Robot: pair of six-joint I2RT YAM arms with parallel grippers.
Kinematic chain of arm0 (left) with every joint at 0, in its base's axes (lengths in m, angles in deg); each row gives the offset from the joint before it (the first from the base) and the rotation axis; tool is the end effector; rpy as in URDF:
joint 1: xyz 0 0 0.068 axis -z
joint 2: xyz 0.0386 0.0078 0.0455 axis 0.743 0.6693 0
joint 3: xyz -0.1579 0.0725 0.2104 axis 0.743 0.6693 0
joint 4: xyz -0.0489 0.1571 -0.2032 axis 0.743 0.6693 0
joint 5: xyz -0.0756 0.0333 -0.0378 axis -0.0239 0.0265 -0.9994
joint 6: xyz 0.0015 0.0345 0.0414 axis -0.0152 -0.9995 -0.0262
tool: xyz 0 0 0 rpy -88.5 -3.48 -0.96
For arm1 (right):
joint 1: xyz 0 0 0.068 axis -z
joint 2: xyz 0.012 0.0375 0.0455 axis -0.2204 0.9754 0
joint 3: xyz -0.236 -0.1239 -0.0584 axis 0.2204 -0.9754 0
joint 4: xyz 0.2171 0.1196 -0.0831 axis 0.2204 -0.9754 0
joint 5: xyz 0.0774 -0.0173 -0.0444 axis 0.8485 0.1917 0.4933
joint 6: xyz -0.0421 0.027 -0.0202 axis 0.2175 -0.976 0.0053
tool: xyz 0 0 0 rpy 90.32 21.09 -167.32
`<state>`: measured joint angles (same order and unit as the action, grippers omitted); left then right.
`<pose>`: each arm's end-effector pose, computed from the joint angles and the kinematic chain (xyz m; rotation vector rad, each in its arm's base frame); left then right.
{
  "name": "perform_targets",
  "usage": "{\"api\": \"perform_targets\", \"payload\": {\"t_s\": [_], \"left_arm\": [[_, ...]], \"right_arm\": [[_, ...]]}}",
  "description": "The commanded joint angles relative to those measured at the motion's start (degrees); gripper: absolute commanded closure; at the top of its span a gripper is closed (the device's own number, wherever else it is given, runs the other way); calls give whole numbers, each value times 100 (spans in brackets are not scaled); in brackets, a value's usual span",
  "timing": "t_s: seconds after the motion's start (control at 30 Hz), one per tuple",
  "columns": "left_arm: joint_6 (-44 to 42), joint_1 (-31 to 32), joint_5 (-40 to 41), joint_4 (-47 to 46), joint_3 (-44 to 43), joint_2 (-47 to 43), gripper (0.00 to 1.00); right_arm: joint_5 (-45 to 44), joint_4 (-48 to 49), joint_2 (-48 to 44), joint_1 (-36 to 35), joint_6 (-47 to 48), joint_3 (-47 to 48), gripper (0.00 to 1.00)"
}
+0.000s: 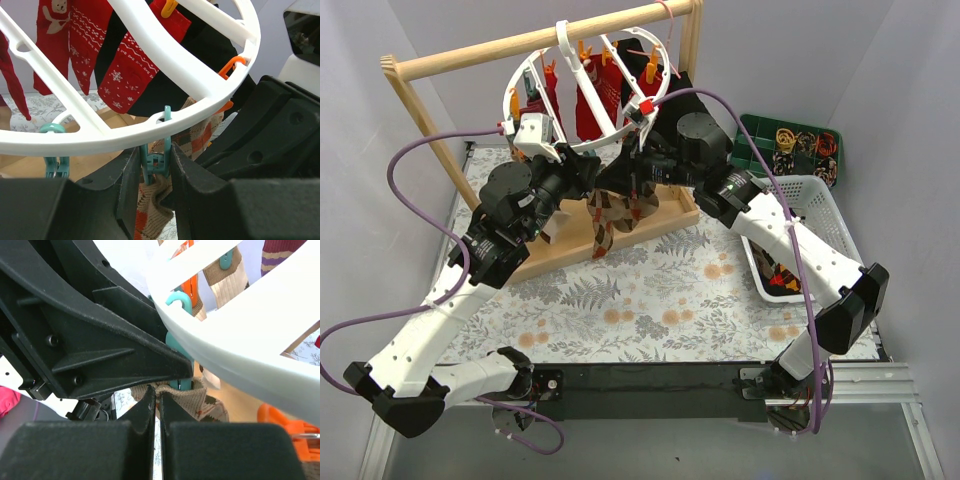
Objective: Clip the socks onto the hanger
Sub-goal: Clamp the sock onto the hanger, then reset both arms
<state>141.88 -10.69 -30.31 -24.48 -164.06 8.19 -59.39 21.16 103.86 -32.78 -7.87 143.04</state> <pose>0.1799 -0.1272 0.4656 -0.4671 1.6478 -1.0819 0.2443 0.2742 0.4633 -0.8515 1.4931 1.2363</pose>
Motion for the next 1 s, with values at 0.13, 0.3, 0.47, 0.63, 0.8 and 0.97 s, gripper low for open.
{"api": "perform_targets", "payload": {"t_s": [0.13,0.3,0.47,0.63,0.8,0.97], "left_arm": [[-120,14,-8,160,68,-213,96],[-120,14,80,177,-37,-370,66],[28,14,107,388,-248,-459,45],[292,14,-7,747,-467,-573,37],[468,14,-122,1310,-837,-591,34],[486,14,-113,1575,-916,-705,25]], "right_arm": [[-134,198,-45,-1,60,347,99],[-213,171,-159,8,113,128,99],[-363,163,-247,17,175,75,99],[-433,154,-379,52,175,-39,82],[-521,128,-642,78,254,-259,63],[-767,-4,-1133,148,420,-654,47]]}}
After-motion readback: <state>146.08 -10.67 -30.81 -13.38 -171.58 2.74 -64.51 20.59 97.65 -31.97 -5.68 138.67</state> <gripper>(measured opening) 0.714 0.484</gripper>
